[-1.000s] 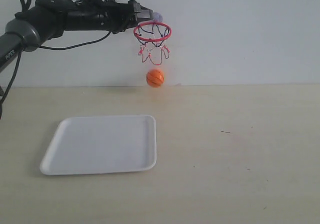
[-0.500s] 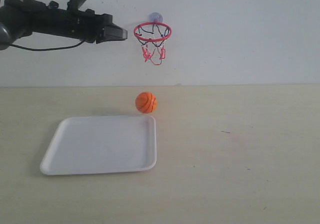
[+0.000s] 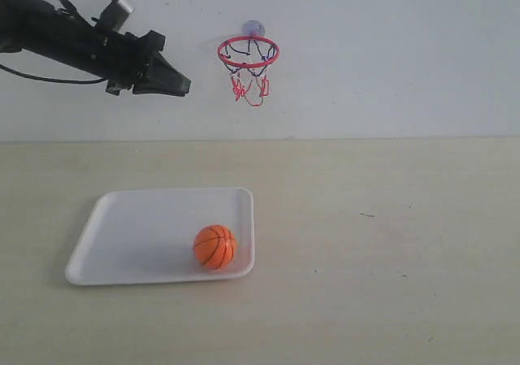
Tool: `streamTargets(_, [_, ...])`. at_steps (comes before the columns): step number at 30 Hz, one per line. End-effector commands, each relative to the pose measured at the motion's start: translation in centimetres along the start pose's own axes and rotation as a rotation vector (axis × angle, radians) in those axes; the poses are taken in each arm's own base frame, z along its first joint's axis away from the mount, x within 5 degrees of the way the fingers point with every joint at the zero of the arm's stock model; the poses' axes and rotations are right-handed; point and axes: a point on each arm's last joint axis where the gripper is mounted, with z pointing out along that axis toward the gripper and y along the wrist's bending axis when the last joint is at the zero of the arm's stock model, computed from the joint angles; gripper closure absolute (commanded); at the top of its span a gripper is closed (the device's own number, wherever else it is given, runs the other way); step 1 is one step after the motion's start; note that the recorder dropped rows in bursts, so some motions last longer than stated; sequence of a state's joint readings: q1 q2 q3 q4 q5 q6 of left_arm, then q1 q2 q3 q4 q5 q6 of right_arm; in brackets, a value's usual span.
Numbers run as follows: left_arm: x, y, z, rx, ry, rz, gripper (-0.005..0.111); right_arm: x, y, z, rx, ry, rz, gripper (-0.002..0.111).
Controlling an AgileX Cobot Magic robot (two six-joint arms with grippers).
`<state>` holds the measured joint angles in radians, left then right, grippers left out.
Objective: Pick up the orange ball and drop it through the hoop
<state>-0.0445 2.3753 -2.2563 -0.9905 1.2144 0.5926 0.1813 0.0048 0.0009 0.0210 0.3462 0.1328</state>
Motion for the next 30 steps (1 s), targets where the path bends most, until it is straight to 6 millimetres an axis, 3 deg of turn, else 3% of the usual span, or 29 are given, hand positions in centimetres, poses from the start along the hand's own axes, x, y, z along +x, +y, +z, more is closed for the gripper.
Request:
streamTargets(1, [2.1,-1.3,-2.3,-0.010,0.053,0.001,0.103,-0.2,0.0,0.0,0.000,-0.018,-0.007,0.108])
streamTargets(5, [6.9,-3.3,-3.9,0.001,0.096,-0.069,0.103,-0.2,0.0,0.0,0.000,-0.018,-0.007,0.108])
streamTargets(15, [17.9,-11.1,-7.5,0.130,-0.118,-0.160,0.103,-0.2,0.0,0.0,0.000,-0.018,-0.007,0.108])
streamTargets(20, [23.8,-14.1,-9.1,0.139,-0.125,-0.163,0.103,-0.2,0.0,0.0,0.000,-0.018,-0.007,0.108])
streamTargets(26, [28.9,-16.7,-10.2,0.199,-0.081,-0.147,0.103,-0.2,0.0,0.0,0.000,-0.018,-0.007,0.108])
streamTargets(30, [30.5,-17.6,-10.6,0.218,-0.082,-0.132,0.103,-0.2,0.0,0.0,0.000,-0.018,-0.007,0.108])
